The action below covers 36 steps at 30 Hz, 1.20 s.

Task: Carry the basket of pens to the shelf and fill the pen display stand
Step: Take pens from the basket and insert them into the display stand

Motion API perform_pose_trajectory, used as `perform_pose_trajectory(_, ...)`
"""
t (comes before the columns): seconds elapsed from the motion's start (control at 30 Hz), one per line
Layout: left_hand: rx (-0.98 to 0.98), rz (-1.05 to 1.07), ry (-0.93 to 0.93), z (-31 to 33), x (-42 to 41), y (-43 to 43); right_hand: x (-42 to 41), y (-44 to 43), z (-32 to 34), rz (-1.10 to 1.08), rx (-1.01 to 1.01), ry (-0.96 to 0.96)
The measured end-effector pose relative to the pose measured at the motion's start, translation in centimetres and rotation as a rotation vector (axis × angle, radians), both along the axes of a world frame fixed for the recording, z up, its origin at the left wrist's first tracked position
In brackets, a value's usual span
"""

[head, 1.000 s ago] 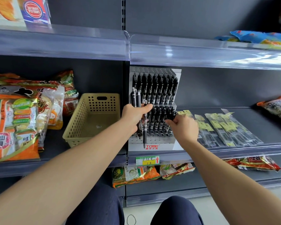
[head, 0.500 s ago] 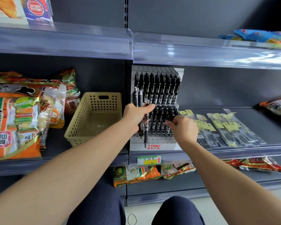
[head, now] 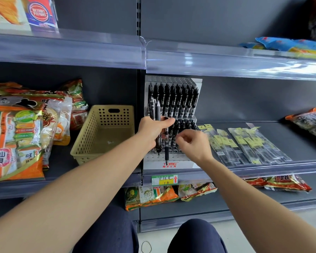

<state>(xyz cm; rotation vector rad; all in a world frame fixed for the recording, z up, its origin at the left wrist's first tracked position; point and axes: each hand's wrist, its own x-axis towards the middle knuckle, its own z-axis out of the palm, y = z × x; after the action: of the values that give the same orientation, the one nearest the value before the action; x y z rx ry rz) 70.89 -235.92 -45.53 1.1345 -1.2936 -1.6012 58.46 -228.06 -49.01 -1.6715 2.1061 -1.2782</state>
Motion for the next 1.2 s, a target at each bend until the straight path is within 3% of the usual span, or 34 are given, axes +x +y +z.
perform_pose_trajectory(0.1,-0.007,0.025,-0.014,0.1,0.0,0.1,1.5,-0.2,1.5,0.151,-0.002,-0.244)
perform_pose_trajectory(0.23,-0.035,0.004,-0.016,0.3,0.2,0.1,1.9,-0.6,2.0,0.131,-0.045,-0.210)
perform_pose_trajectory(0.4,-0.038,0.002,-0.035,0.1,0.3,0.3,1.9,-0.4,2.1,0.128,-0.018,-0.304)
perform_pose_trajectory(0.6,-0.105,0.028,-0.119,-0.2,0.8,0.6,0.3,-0.4,2.0,-0.090,-0.101,-0.306)
perform_pose_trajectory(0.8,-0.003,-0.074,0.000,0.2,1.1,0.7,-0.4,0.1,2.3,-0.229,-0.192,-0.183)
perform_pose_trajectory(1.2,-0.068,-0.064,-0.080,-0.8,0.9,0.4,0.1,-0.5,1.4,-0.326,-0.080,0.012)
